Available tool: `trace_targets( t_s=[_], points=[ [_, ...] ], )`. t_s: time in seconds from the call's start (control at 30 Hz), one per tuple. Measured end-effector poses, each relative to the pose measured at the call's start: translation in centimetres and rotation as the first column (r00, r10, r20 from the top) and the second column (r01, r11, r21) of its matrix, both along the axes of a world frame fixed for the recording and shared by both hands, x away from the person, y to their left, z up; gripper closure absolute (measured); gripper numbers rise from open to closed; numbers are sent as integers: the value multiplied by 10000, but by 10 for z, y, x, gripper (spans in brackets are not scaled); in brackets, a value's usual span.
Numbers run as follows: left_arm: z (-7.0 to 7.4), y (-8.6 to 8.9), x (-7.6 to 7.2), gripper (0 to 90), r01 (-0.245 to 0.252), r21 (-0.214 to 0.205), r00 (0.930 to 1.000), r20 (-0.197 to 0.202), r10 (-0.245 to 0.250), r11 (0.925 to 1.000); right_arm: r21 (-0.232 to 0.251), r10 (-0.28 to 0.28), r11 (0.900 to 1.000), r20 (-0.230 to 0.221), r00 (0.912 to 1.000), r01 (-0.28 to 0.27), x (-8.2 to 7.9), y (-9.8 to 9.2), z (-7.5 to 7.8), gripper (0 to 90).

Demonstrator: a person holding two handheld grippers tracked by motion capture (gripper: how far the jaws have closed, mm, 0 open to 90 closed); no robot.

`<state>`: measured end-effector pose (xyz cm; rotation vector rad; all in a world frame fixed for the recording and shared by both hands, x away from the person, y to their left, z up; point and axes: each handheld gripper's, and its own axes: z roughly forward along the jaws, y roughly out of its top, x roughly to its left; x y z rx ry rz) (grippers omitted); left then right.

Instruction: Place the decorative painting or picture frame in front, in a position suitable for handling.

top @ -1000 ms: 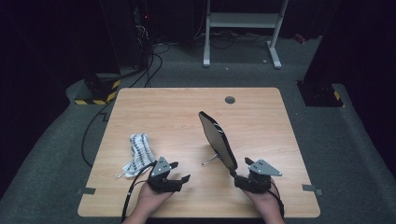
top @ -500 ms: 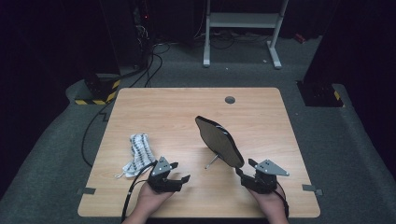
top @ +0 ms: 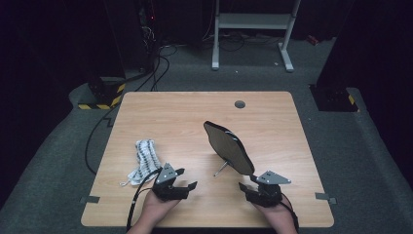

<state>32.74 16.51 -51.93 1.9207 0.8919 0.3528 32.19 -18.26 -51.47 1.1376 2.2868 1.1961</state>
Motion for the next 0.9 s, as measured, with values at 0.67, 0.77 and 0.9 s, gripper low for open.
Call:
trace_targets(
  t_s=[0.67, 0.77, 0.9],
  points=[
    [0, -2, -2, 262, -5, 196, 10000, 39, 4, 9998, 319, 37, 9994, 1641, 9864, -90, -8, 14, 18, 428],
    [0, -2, -2, 262, -27, 200, 10000, 23, 26, 9998, 400, -228, 9991, 1637, 9862, 164, -3, 10, 19, 422],
    [0, -1, -2, 262, -77, 246, 10000, -4, 78, 9997, 746, -639, 9958, 1484, 9869, 533, 6, 4, 20, 419]
  ],
)
